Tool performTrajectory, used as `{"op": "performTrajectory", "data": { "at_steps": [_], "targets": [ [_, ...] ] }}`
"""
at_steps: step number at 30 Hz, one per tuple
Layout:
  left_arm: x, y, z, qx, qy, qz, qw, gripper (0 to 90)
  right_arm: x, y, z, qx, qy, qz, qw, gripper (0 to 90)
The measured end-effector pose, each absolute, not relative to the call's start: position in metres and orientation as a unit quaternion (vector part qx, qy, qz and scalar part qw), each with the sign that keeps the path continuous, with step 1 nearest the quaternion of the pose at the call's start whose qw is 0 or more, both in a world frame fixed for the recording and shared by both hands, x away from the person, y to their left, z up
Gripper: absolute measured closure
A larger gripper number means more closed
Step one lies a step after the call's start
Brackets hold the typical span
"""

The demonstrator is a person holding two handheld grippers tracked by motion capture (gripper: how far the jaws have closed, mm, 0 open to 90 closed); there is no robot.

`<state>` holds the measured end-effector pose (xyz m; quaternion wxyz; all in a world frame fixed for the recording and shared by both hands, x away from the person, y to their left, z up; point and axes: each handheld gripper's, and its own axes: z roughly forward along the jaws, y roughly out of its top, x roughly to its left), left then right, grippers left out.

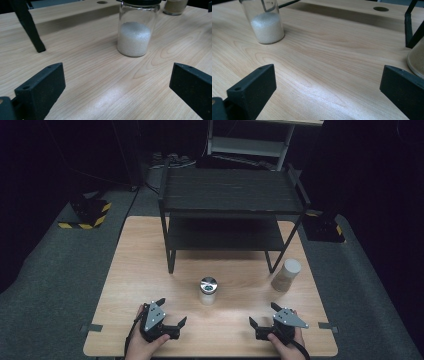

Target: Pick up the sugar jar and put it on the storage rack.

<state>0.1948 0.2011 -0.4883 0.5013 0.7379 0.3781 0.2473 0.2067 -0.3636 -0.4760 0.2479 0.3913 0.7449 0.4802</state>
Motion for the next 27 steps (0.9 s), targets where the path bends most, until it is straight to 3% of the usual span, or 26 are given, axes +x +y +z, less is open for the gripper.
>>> {"op": "performTrajectory", "data": {
  "at_steps": [27],
  "targets": [
    [0.183,0.205,-0.489,0.739,0.372,0.257,0.499,0.7,0.208,-0.353,-0.477,0.393,0.743,0.484,0.244,0.3]
  ]
}}
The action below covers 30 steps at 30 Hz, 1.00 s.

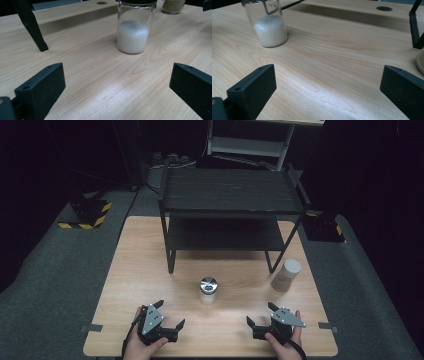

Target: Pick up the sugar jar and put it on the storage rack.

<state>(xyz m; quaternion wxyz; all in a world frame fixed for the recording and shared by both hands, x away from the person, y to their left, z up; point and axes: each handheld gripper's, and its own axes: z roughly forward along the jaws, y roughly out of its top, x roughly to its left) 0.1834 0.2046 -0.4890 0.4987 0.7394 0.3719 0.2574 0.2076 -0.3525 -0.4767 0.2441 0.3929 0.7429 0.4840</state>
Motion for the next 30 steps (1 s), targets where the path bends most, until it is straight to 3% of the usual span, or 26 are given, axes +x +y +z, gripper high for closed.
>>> {"op": "performTrajectory", "data": {
  "at_steps": [16,30],
  "targets": [
    [0.187,0.200,-0.484,0.738,0.364,0.254,0.508,0.6,0.209,-0.352,-0.478,0.393,0.741,0.488,0.243,0.3],
    [0.197,0.183,-0.451,0.743,0.325,0.267,0.521,0.7,0.211,-0.351,-0.476,0.387,0.748,0.483,0.238,0.3]
  ]
}}
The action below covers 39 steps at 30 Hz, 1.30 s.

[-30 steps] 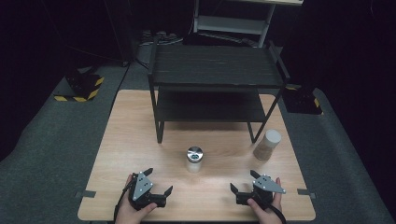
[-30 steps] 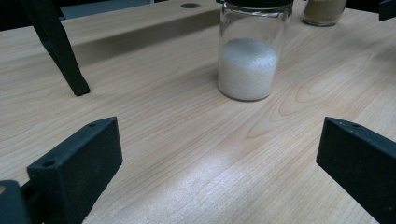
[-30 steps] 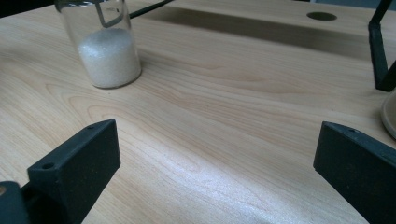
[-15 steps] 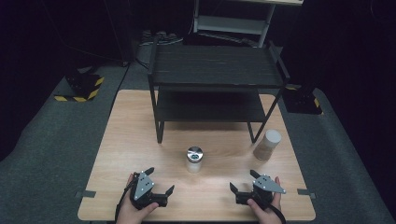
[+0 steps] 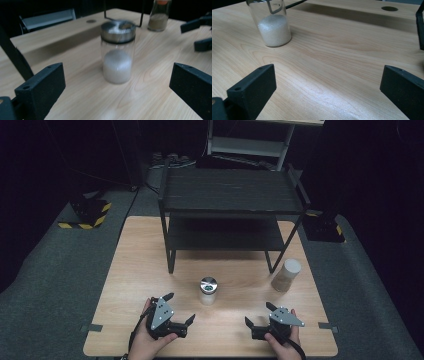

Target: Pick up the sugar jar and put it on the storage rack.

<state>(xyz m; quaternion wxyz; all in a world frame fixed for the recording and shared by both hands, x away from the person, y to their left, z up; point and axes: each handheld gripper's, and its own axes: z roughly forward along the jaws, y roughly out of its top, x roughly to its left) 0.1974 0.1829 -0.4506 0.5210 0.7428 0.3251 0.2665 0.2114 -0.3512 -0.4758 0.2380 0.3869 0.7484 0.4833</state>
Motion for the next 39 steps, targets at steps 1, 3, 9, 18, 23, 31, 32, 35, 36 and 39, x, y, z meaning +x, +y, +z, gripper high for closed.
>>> {"op": "performTrajectory", "data": {
  "at_steps": [1,3,9,18,23,31,32,35,36,39],
  "targets": [
    [0.197,0.183,-0.451,0.743,0.325,0.267,0.521,0.7,0.211,-0.351,-0.476,0.385,0.749,0.483,0.238,0.3],
    [0.199,0.180,-0.446,0.737,0.325,0.271,0.528,0.7,0.211,-0.351,-0.476,0.380,0.751,0.483,0.239,0.3],
    [0.205,0.174,-0.444,0.733,0.327,0.270,0.532,0.6,0.210,-0.349,-0.476,0.379,0.752,0.484,0.238,0.3],
    [0.225,0.162,-0.449,0.744,0.329,0.254,0.522,0.6,0.220,-0.350,-0.471,0.410,0.748,0.476,0.212,0.4],
    [0.233,0.156,-0.453,0.744,0.333,0.244,0.526,0.6,0.220,-0.347,-0.469,0.414,0.752,0.464,0.218,0.5],
    [0.247,0.145,-0.458,0.742,0.345,0.225,0.530,0.6,0.218,-0.350,-0.468,0.385,0.768,0.460,0.224,0.5],
    [0.247,0.145,-0.458,0.742,0.345,0.225,0.530,0.6,0.218,-0.350,-0.468,0.385,0.768,0.460,0.224,0.5],
    [0.251,0.138,-0.459,0.738,0.348,0.225,0.532,0.6,0.216,-0.348,-0.468,0.366,0.777,0.453,0.238,0.4],
    [0.251,0.136,-0.458,0.739,0.345,0.227,0.532,0.5,0.216,-0.348,-0.468,0.366,0.778,0.452,0.237,0.4],
    [0.253,0.132,-0.458,0.739,0.345,0.226,0.533,0.6,0.217,-0.349,-0.468,0.367,0.777,0.454,0.234,0.4]
  ]
}}
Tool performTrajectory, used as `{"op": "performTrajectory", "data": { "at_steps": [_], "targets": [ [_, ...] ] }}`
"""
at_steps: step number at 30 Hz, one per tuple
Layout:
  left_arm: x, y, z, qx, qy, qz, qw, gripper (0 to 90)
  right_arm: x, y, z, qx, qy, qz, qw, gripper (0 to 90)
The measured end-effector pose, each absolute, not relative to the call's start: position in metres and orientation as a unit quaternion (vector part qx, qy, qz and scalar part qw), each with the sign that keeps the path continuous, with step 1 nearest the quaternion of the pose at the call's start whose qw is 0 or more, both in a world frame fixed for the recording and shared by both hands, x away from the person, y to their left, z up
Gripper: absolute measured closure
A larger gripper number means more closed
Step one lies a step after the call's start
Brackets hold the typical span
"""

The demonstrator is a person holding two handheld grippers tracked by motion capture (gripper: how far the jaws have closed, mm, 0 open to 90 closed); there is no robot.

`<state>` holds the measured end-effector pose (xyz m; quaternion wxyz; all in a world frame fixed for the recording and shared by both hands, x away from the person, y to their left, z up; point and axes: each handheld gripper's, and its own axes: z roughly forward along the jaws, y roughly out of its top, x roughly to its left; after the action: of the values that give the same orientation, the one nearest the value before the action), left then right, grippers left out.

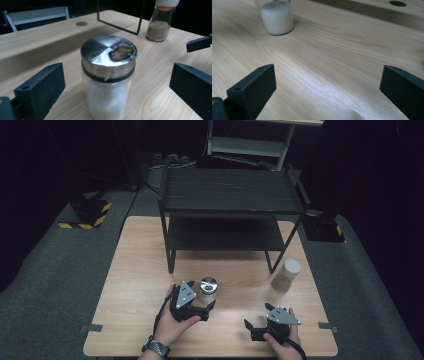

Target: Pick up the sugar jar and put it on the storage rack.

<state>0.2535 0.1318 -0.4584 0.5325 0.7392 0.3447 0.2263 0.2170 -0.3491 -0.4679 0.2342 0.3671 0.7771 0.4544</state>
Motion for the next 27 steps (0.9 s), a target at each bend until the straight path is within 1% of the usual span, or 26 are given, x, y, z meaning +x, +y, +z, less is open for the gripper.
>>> {"op": "performTrajectory", "data": {
  "at_steps": [5,10,21,25,27],
  "targets": [
    [0.258,0.130,-0.461,0.736,0.352,0.221,0.534,0.7,0.215,-0.352,-0.469,0.376,0.769,0.462,0.231,0.4],
    [0.260,0.129,-0.463,0.730,0.360,0.218,0.538,5.3,0.214,-0.359,-0.471,0.385,0.761,0.472,0.224,0.4],
    [0.268,0.127,-0.464,0.728,0.360,0.219,0.541,5.5,0.215,-0.364,-0.471,0.393,0.756,0.477,0.216,0.4],
    [0.268,0.125,-0.465,0.726,0.359,0.223,0.543,7.8,0.215,-0.364,-0.472,0.396,0.754,0.477,0.216,0.4],
    [0.267,0.125,-0.466,0.724,0.358,0.228,0.544,12.0,0.215,-0.364,-0.472,0.393,0.755,0.478,0.217,0.3]
  ]
}}
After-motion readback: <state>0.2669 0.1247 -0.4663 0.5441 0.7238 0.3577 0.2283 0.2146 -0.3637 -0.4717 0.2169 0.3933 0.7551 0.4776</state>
